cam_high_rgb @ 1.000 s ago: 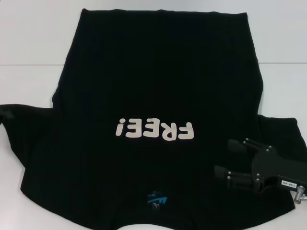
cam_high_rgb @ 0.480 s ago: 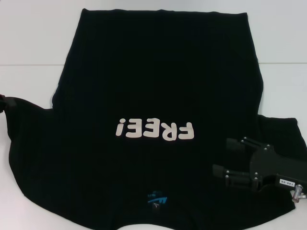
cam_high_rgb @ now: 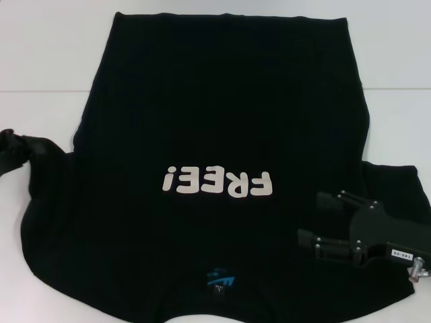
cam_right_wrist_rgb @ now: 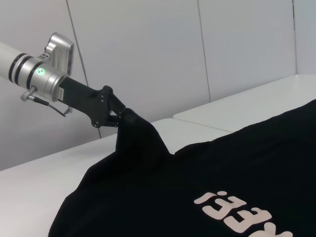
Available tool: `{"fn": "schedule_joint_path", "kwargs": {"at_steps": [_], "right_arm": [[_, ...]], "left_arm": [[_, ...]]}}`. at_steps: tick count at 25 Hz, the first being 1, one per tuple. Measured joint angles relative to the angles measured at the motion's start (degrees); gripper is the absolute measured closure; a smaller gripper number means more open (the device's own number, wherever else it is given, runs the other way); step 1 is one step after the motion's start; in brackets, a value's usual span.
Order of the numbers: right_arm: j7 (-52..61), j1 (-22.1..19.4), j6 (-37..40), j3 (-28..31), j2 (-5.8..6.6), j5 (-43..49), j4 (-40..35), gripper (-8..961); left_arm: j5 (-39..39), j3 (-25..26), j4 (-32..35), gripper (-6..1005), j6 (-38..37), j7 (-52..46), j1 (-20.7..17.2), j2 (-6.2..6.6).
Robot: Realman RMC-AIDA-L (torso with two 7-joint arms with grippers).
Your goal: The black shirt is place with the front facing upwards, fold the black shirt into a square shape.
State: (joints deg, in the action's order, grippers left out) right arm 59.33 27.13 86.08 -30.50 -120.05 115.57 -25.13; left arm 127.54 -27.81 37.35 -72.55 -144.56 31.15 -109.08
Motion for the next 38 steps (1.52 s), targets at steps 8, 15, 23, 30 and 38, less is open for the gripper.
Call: {"fn": "schedule_joint_path", "kwargs": {"at_steps": [8, 15, 23, 30, 38], "right_arm": [[-0.07, 0.02, -0.03, 0.00, 0.00, 0.00, 0.52, 31], [-0.48, 0.02, -0.23, 0.00, 0.00, 0.00, 0.87, 32], [-0.49, -0.28, -0.18, 0.00, 0.00, 0.00, 0.87, 33], [-0.52, -0.35, -0.12, 0.01, 0.00, 0.00, 0.87, 34], [-0.15, -0.61, -0.05, 0.64, 0.08, -1.57, 0.88, 35]], "left_arm": [[-0.18, -0.08, -1.14, 959, -1.45, -0.27, 1.48, -3.18], [-4.19, 0.38, -3.27, 958, -2.25, 1.10, 1.06, -4.71], [-10.36, 0.45, -7.84, 513, -3.06, 3.48, 0.08, -4.93], [-11.47, 0.41, -9.25, 357, -3.97, 8.33, -0.23, -5.65], [-13.25, 0.99, -8.34, 357, -5.22, 17.97, -3.20, -5.31]]}}
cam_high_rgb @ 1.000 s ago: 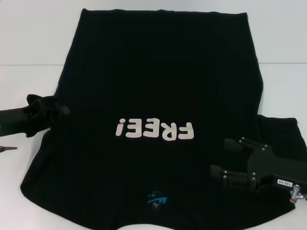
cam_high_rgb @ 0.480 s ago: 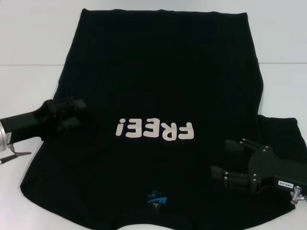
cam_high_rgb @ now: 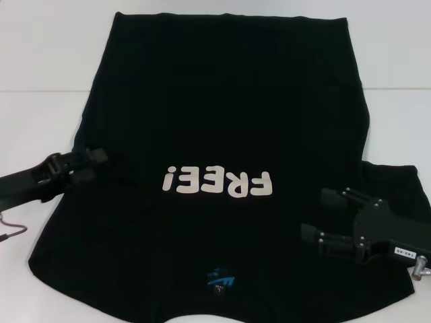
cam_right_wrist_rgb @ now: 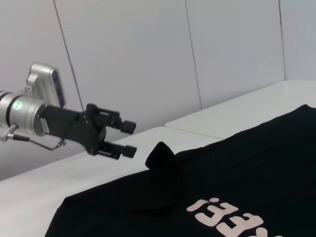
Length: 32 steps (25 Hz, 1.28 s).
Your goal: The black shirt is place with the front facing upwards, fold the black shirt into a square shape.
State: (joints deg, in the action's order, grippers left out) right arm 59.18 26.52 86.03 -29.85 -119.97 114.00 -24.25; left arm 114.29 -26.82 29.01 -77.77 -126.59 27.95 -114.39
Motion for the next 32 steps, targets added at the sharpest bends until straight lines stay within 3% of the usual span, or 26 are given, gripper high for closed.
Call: {"fn": "schedule_joint_path", "kwargs": {"at_steps": [9, 14, 19, 22, 26, 32], "right_arm": [[0.01, -0.06, 0.15, 0.01, -0.07, -0.10, 0.31, 36], [-0.30, -0.13, 0.19, -0.11, -0.01, -0.10, 0.82, 37], [-0.40, -0.24, 0.05, -0.17, 0.10, -0.08, 1.38, 38], [-0.41, -0.28, -0.02, 0.06, 0.08, -0.08, 1.40, 38], [-0.43, -0.27, -0.10, 0.12, 0.02, -0.08, 1.40, 39], [-0.12, -0.72, -0.24, 2.05, 0.13, -0.09, 1.32, 39]], "left_arm": [[0.09, 0.08, -1.55, 358, 11.03, -2.19, 0.98, -1.19], [0.01, 0.01, -2.50, 358, 18.79, -1.73, 3.36, -2.77], [-1.42, 0.34, -2.55, 357, 21.05, 0.07, 5.49, -4.31], [-5.52, 0.33, -2.56, 360, 17.17, 5.59, 5.91, -5.07], [-9.38, 0.39, -2.13, 366, 9.23, 14.02, 5.02, -5.11], [-10.12, 0.02, 1.97, 364, -13.45, 36.09, -0.39, -4.39]]}}
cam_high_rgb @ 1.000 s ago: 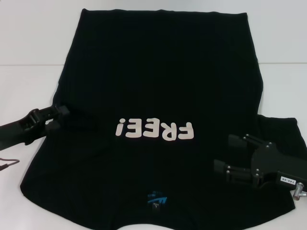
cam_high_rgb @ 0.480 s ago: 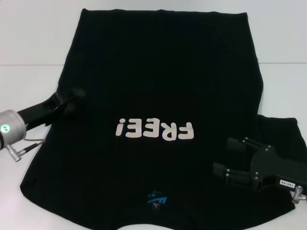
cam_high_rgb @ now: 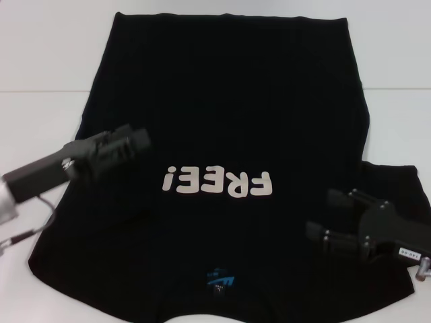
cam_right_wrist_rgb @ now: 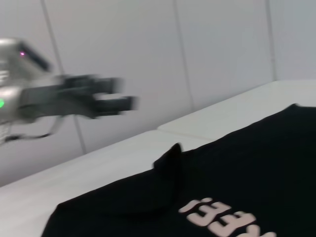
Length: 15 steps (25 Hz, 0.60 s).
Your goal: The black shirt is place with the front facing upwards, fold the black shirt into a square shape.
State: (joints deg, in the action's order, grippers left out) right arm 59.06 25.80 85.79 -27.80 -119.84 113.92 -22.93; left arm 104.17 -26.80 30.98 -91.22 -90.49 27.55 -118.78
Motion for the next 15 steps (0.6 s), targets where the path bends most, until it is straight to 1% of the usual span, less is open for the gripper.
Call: {"fn": "schedule_joint_path", "kwargs": {"at_steps": [3, 5, 6, 7, 8, 10, 12, 13, 15], "right_arm": [[2.00, -0.61, 0.38, 2.62, 0.23, -0.01, -1.21, 40], [6.93, -1.25, 0.75, 3.83, 0.35, 0.00, -4.12, 40], [10.34, -1.61, 0.75, 3.93, 0.39, 0.01, -6.04, 40], [18.33, -2.44, 0.81, 3.67, 0.41, 0.44, -10.97, 40], [18.33, -2.44, 0.81, 3.67, 0.41, 0.44, -10.97, 41], [27.81, -3.16, 1.55, 3.26, 0.46, 1.99, -16.72, 41], [38.32, -3.58, 3.19, 3.18, 0.76, 4.85, -22.73, 41], [43.18, -3.65, 4.25, 3.20, 1.09, 6.40, -25.44, 41], [52.12, -3.71, 7.15, 3.28, 2.31, 9.37, -29.34, 41]], "left_arm": [[0.82, -0.76, 2.21, 363, -10.12, 15.84, -3.74, -0.74], [1.03, -1.76, 3.07, 362, -13.33, 23.67, -5.88, -1.46], [1.07, -2.80, 3.86, 362, -13.99, 27.38, -7.28, -2.05], [1.11, -3.45, 4.38, 361, -14.28, 29.68, -8.21, -2.45], [1.40, -4.54, 5.42, 361, -13.69, 31.87, -9.41, -3.06], [2.79, -5.90, 7.12, 360, -11.84, 33.38, -10.82, -4.08], [5.90, -6.24, 8.49, 360, -9.53, 33.84, -11.21, -4.72], [5.90, -6.24, 8.49, 360, -9.53, 33.84, -11.21, -4.72], [7.73, -6.25, 8.70, 360, -8.44, 33.92, -10.95, -4.69]]}}
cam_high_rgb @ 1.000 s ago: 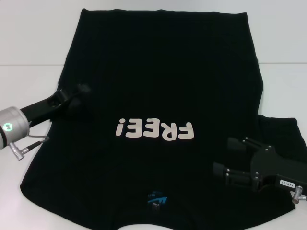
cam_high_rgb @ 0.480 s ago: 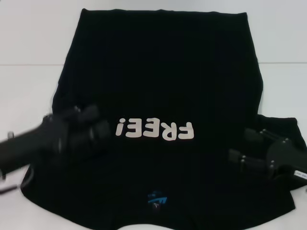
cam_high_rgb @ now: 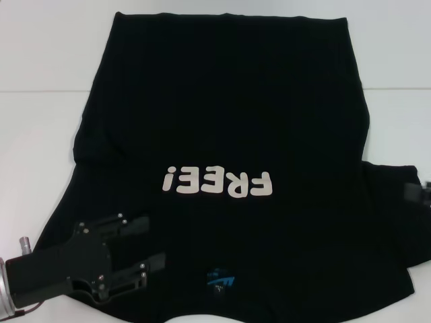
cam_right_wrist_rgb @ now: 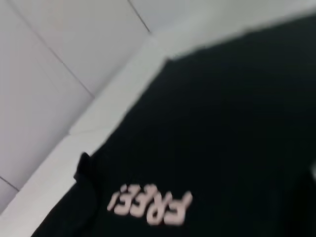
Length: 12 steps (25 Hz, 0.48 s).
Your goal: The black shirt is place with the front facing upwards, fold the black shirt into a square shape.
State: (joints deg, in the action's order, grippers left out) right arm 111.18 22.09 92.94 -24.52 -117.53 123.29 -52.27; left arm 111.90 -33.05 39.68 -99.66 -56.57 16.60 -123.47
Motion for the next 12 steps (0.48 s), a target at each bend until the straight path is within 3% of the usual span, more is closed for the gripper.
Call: {"fn": "schedule_joint_path", "kwargs": {"at_steps": [6, 12], "right_arm": [[24.81, 1.63, 8.03, 0.61, 4.98, 11.40, -4.61, 42], [33.12, 3.53, 6.68, 1.51, 6.22, 21.93, -4.80, 43]], "left_arm": [[0.51, 0.06, 0.09, 360, -0.09, 0.12, 0.93, 0.67], [0.61, -0.07, 0.09, 360, 0.84, 0.29, 1.50, 0.83]]}}
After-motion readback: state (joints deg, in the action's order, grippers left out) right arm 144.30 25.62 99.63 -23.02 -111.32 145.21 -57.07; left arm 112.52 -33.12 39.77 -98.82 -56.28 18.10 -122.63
